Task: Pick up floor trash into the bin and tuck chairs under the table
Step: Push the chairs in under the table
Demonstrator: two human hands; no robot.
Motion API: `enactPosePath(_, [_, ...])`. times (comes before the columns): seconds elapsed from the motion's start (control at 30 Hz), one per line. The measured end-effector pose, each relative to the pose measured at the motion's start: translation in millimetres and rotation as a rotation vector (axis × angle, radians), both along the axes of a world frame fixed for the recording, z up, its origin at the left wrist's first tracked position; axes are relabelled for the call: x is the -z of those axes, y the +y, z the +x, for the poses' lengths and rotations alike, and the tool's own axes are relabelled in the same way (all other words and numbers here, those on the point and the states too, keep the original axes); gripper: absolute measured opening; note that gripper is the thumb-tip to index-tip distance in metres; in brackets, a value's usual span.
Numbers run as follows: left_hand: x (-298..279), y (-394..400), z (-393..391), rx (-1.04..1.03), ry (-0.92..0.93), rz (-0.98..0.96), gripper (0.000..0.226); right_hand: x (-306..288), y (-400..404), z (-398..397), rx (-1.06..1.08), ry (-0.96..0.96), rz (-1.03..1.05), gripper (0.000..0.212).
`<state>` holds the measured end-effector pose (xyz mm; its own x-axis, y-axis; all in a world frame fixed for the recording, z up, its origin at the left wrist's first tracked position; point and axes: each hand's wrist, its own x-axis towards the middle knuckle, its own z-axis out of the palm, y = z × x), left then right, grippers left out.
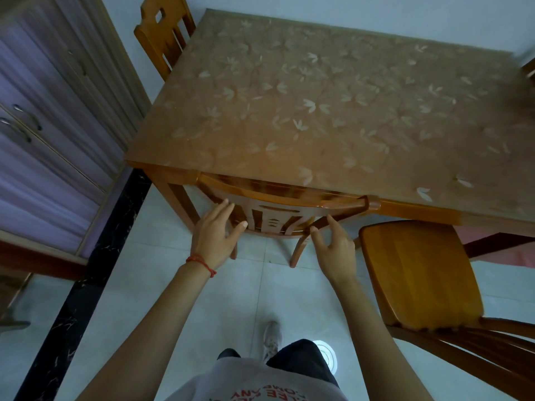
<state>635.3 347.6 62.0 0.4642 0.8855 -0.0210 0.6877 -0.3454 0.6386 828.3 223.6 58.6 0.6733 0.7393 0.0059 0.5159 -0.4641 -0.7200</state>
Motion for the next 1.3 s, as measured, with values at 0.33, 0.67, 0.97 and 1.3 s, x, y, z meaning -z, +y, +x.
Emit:
enactPosePath(0.33, [-8.4, -20.1, -69.2, 0.180, 0.209, 0.175, 0.060, -6.8, -59.6, -57.7, -0.114, -0.151, -0.179, 0.054])
enactPosePath(0.67, [-19.0, -47.3, -89.3, 0.362, 0.273, 0.244, 0.060, -14.1, -126.9, -95.1, -0.022, -0.183, -0.285, 0.058])
enactPosePath(0.97, [-24.2, -86.5, -64.4, 0.548, 0.331, 0.301, 0.060, -25.2, -180.2, -99.4, 0.121, -0.207, -0.273, 0.057])
enactPosePath(1.3, [-37.1, -165.7, 3.4, 0.714, 0.242, 0.326, 0.058, -27.7, -283.9, -90.7, 0.328, -0.187, -0.340, 0.059])
